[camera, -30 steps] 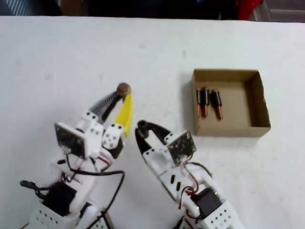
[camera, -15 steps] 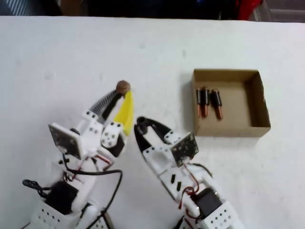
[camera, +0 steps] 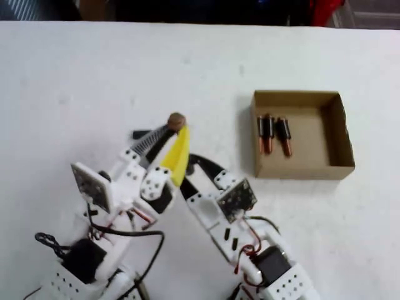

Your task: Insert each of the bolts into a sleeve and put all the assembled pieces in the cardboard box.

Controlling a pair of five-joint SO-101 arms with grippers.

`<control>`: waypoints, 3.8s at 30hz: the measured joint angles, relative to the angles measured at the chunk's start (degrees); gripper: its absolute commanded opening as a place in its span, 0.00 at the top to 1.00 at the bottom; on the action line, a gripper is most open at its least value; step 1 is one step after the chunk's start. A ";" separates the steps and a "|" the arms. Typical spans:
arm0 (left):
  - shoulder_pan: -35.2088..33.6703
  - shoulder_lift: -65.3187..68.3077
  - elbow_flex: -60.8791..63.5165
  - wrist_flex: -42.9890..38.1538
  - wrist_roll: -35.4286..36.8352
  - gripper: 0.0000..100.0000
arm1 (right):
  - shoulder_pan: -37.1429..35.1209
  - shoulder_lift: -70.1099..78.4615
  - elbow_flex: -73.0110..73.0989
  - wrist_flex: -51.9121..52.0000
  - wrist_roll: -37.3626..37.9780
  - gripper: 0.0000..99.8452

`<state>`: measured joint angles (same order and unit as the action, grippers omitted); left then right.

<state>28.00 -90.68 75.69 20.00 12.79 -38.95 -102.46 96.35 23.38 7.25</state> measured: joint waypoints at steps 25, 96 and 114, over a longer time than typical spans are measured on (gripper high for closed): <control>0.35 -0.18 2.37 -1.58 0.00 0.98 | 0.00 0.00 0.00 -0.26 0.00 0.98; -0.26 -12.22 10.11 0.35 0.00 0.98 | 0.00 0.00 0.00 -0.26 0.00 0.98; -2.20 -12.22 10.11 -4.40 0.00 0.98 | -0.09 0.00 0.00 -0.26 0.00 0.98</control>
<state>25.80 -102.90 85.80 15.60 12.79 -39.03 -102.46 96.35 23.12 7.25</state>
